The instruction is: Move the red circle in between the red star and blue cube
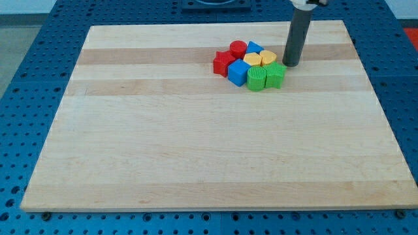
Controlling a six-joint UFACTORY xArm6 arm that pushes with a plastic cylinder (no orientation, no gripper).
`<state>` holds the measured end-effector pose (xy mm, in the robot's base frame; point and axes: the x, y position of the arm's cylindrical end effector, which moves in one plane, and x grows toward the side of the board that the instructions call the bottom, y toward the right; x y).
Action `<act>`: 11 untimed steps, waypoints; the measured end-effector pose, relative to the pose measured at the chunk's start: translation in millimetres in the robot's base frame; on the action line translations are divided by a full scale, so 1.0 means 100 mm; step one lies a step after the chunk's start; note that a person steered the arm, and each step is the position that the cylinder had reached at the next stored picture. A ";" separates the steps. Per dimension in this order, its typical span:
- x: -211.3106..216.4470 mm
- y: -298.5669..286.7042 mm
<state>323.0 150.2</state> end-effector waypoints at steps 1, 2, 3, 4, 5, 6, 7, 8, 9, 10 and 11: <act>-0.33 -0.02; -0.58 -0.25; -0.58 -0.60; -0.57 -0.88; -0.50 -0.88; -0.34 -0.89; -0.29 -0.94; -0.32 -1.23; -0.16 -1.45; 0.24 -1.39; 0.33 -1.37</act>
